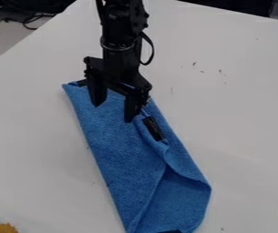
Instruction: Unfold the cloth from left to right
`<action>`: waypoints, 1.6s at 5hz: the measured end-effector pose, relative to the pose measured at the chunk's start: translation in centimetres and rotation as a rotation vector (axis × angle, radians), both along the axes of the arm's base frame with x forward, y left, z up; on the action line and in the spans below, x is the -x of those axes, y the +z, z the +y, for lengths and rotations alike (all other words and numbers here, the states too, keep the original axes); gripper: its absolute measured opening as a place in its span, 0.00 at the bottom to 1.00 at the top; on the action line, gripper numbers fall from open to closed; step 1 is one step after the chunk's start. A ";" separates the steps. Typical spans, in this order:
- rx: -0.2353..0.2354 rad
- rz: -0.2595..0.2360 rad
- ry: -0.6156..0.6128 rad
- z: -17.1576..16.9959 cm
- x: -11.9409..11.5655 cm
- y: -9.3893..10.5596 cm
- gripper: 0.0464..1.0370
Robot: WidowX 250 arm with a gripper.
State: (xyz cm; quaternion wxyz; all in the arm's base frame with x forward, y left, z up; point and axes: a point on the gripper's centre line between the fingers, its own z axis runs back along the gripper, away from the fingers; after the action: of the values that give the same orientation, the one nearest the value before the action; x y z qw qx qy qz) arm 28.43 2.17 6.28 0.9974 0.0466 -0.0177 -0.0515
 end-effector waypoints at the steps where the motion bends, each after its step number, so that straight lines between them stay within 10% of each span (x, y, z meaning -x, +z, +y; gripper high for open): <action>1: -0.003 0.022 0.006 0.0 0.2 -0.8 0.96; 4: -0.137 -0.267 0.065 -4.4 -1.7 -0.2 0.96; 8: -0.016 -0.164 0.109 -4.6 -3.1 -4.4 0.93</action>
State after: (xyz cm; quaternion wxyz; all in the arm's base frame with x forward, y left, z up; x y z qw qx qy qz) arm 31.57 -2.43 1.92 0.9935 0.0595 -0.0964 0.0068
